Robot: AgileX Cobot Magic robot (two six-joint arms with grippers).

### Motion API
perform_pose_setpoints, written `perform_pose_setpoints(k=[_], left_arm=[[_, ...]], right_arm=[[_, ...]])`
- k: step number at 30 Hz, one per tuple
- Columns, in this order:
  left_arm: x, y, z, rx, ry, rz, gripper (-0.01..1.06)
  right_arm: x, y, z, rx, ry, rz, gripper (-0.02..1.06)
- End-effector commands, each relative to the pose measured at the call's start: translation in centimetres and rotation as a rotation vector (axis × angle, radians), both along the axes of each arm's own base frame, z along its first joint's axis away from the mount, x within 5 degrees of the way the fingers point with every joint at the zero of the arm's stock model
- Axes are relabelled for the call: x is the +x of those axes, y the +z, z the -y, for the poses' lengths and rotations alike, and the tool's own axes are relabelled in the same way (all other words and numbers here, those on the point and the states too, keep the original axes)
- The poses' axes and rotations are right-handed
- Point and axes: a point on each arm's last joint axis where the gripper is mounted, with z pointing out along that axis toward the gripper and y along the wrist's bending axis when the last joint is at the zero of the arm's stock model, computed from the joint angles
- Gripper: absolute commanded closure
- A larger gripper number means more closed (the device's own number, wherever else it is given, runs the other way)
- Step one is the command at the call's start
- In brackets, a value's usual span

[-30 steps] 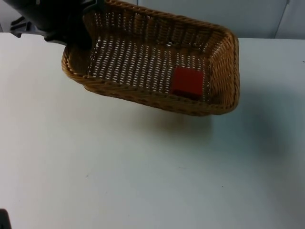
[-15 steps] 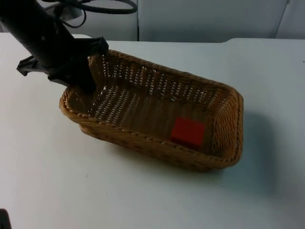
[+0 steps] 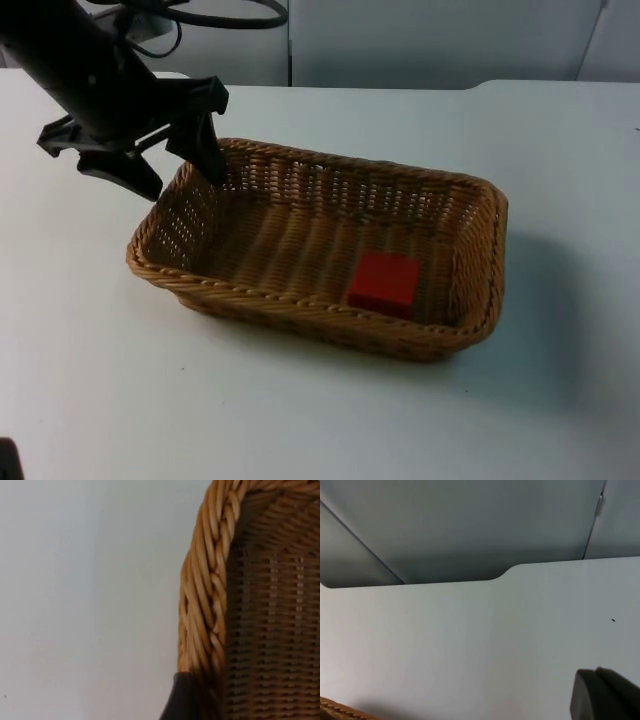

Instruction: Pick up the basket with the left hand and place the cube into the basket with the right hand.

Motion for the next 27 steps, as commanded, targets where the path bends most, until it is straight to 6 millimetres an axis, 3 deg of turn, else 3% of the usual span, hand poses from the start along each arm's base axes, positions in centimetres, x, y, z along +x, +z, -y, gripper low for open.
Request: perform_pose_setpoints(k=[1,5,8,9,10,11,13,14,17,19,20,23,24,27], left_arm=[[0.3,0.6,0.0,-0.014,0.012,0.026,0.36],[0.8,1.9,-0.2,-0.003,0.039,0.114,0.36],[1.3,5.1,-0.4,0.002,0.053,0.260,0.38],[1.3,5.1,-0.4,0.002,0.053,0.260,0.38],[1.3,7.6,-0.6,0.006,0.053,0.339,0.41],[1.3,8.4,-0.6,0.010,0.050,0.368,0.42],[0.5,12.8,-1.1,0.043,0.029,0.495,0.56],[0.5,12.8,-1.1,0.043,0.029,0.495,0.56],[-1.2,17.2,-1.8,0.082,0.015,0.628,0.86],[-2.5,19.6,-2.3,0.124,-0.007,0.698,1.05],[-2.5,19.6,-2.3,0.124,-0.007,0.698,1.05],[-4.8,23.1,-3.1,0.148,0.022,0.778,1.05],[-4.8,23.1,-3.1,0.148,0.022,0.778,1.05],[-8.3,27.2,-4.5,0.210,0.055,0.876,1.05]], right_arm=[[-0.5,0.8,0.1,0.006,-0.002,0.026,1.05],[-0.5,0.9,0.1,0.006,-0.003,0.032,1.05],[-0.3,1.0,0.1,0.007,-0.006,0.050,1.05],[-0.3,1.0,0.1,0.007,-0.006,0.050,1.05],[-0.3,1.0,0.1,0.007,-0.007,0.054,1.05],[-0.3,1.1,0.1,0.007,-0.007,0.061,1.05],[-0.4,1.8,0.2,0.004,-0.010,0.094,1.05],[-0.4,1.8,0.2,0.004,-0.010,0.094,1.05],[-1.2,4.6,0.3,-0.001,-0.023,0.234,1.05],[-2.8,7.5,0.4,-0.019,-0.040,0.370,1.05],[-2.8,7.5,0.4,-0.019,-0.040,0.370,1.05],[-6.0,11.0,0.9,-0.077,-0.073,0.509,1.05],[-6.0,11.0,0.9,-0.077,-0.073,0.509,1.05],[-10.7,14.2,1.2,-0.134,-0.105,0.593,1.05]])
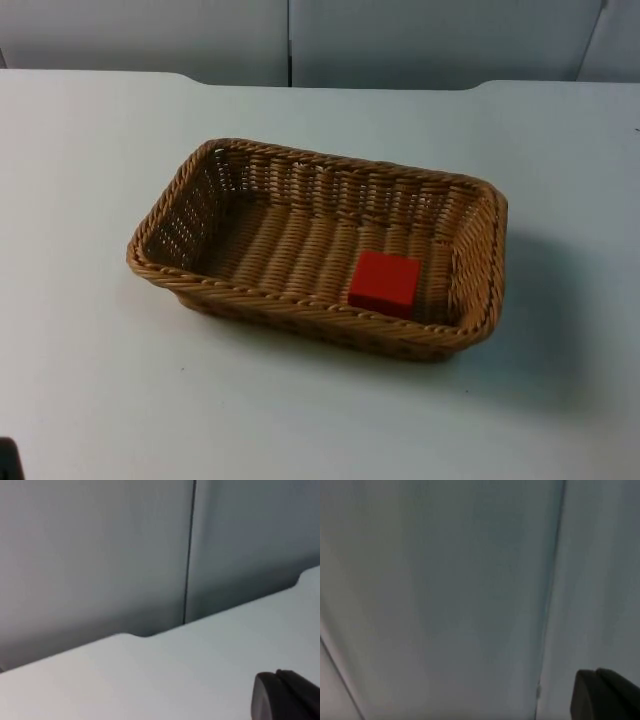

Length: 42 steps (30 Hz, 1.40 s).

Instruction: Pick up the basket with the left hand and place the cube into the basket with the right hand.

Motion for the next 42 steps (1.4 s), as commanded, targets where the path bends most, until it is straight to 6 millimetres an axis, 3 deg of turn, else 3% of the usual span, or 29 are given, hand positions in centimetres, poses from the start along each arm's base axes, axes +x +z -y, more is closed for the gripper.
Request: perform_pose_setpoints(k=[1,2,3,5,6,8,11,12,13,15,16,17,18,22,23,27,28,32,34,35,37,38,42], left_arm=[[-2.3,2.4,-1.0,0.029,0.047,0.058,1.05],[-3.6,3.5,-1.6,0.048,0.076,0.082,1.05],[-3.6,3.5,-1.6,0.048,0.076,0.082,1.05],[-5.9,5.0,-2.6,0.077,0.123,0.102,1.05],[-5.9,5.0,-2.6,0.077,0.123,0.102,1.05],[-9.1,6.2,-3.7,0.094,0.163,0.154,1.05],[-12.5,5.7,-4.3,0.072,0.172,0.197,1.05],[-12.5,5.7,-4.3,0.072,0.172,0.197,1.05],[-13.9,5.3,-4.6,0.066,0.174,0.217,1.05],[-16.3,4.4,-5.2,0.045,0.188,0.255,1.05],[-17.9,4.0,-5.5,0.037,0.200,0.281,1.05],[-18.9,3.5,-5.8,0.018,0.209,0.301,1.05],[-18.9,3.5,-5.8,0.018,0.209,0.301,1.05],[-22.9,1.7,-6.6,-0.008,0.221,0.329,1.05],[-22.9,1.7,-6.6,-0.008,0.221,0.329,1.05],[-25.1,-0.5,-7.1,0.002,0.234,0.266,1.05],[-25.1,-0.5,-7.1,0.002,0.234,0.266,1.05],[-27.0,-3.4,-7.3,-0.028,0.227,0.209,1.05],[-27.5,-3.9,-7.3,-0.037,0.224,0.203,1.05],[-27.8,-4.5,-7.3,-0.044,0.222,0.190,1.05],[-28.5,-5.9,-7.5,-0.038,0.224,0.151,1.05],[-28.5,-5.9,-7.5,-0.038,0.224,0.151,1.05],[-30.1,-7.7,-7.8,-0.032,0.227,0.107,1.05]], right_arm=[[-3.3,2.1,0.3,-0.020,-0.023,0.063,1.05],[-4.7,2.7,0.2,-0.027,-0.022,0.075,1.05],[-4.7,2.7,0.2,-0.027,-0.022,0.075,1.05],[-8.0,4.1,0.1,-0.031,-0.021,0.107,1.05],[-8.0,4.1,0.1,-0.031,-0.021,0.107,1.05],[-11.5,5.2,0.0,-0.046,-0.019,0.137,1.05],[-15.5,6.2,-0.1,-0.047,-0.020,0.171,1.05],[-15.5,6.2,-0.1,-0.047,-0.020,0.171,1.05],[-16.7,6.3,-0.1,-0.047,-0.020,0.182,1.05],[-19.0,6.0,0.1,-0.061,-0.042,0.185,1.05],[-19.1,5.6,0.1,-0.065,-0.048,0.172,1.05],[-20.4,4.6,0.3,-0.076,-0.063,0.147,1.05],[-20.4,4.6,0.3,-0.076,-0.063,0.147,1.05],[-22.3,0.6,0.6,-0.089,-0.107,0.084,1.05],[-22.3,0.6,0.6,-0.089,-0.107,0.084,1.05],[-24.0,-4.9,0.5,-0.068,-0.099,0.029,1.05],[-24.0,-4.9,0.5,-0.068,-0.099,0.029,1.05],[-25.3,-12.0,0.2,-0.002,-0.088,0.007,1.05],[-25.5,-12.8,0.2,0.001,-0.085,0.001,1.05],[-26.2,-14.9,0.1,0.007,-0.080,-0.028,1.05],[-26.9,-17.2,0.0,0.020,-0.072,-0.068,1.05],[-26.9,-17.2,0.0,0.020,-0.072,-0.068,1.05],[-28.5,-20.6,-0.1,0.022,-0.076,-0.196,1.05]])
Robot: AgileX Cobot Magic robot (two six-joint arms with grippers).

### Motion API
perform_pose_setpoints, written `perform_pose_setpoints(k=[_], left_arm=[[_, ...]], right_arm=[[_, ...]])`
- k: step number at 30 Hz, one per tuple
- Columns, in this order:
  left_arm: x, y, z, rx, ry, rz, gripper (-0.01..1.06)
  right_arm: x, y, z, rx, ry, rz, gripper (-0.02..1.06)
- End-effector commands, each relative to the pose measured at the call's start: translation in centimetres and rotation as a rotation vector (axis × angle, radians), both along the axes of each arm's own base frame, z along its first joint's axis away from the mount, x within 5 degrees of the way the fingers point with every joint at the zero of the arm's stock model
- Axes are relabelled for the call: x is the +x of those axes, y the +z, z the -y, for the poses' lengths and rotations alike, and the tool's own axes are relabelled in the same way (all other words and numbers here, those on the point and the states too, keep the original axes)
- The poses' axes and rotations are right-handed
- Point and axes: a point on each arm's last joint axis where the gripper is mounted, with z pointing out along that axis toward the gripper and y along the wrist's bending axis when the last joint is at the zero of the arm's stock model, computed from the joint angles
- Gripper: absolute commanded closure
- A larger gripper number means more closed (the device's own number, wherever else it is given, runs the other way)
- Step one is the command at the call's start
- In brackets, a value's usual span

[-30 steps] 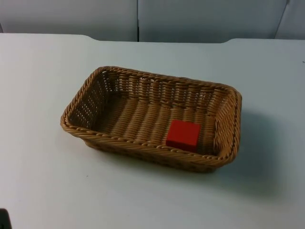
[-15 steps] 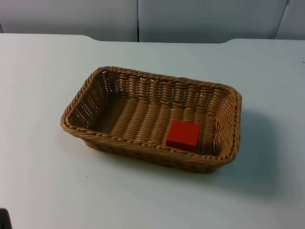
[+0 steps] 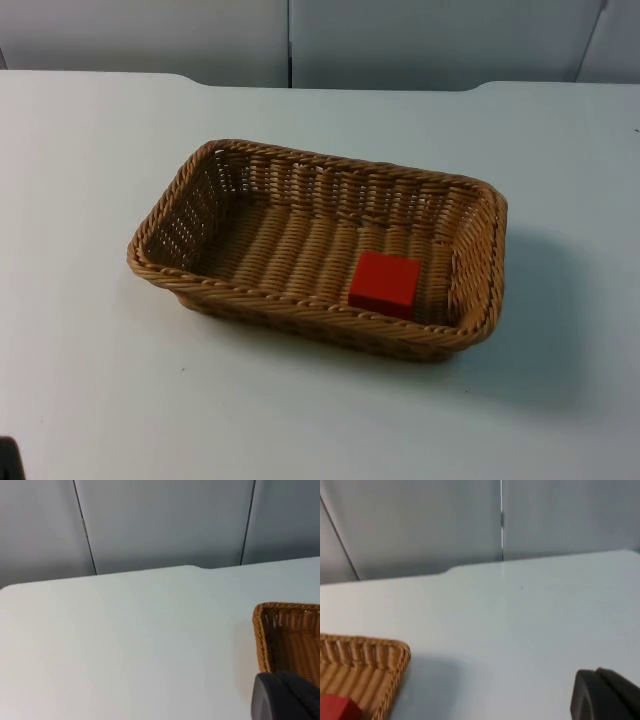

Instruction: Pick up the basket with the left hand and place the cube into the basket with the right hand.

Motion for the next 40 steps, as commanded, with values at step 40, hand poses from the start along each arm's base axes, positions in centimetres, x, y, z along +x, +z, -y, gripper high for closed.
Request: perform_pose_setpoints(k=[40], left_arm=[[-4.7,-5.6,-0.1,-0.002,-0.087,-0.105,1.05]], right_arm=[[-3.8,-9.0,-1.1,-0.064,0.170,-0.051,1.05]])
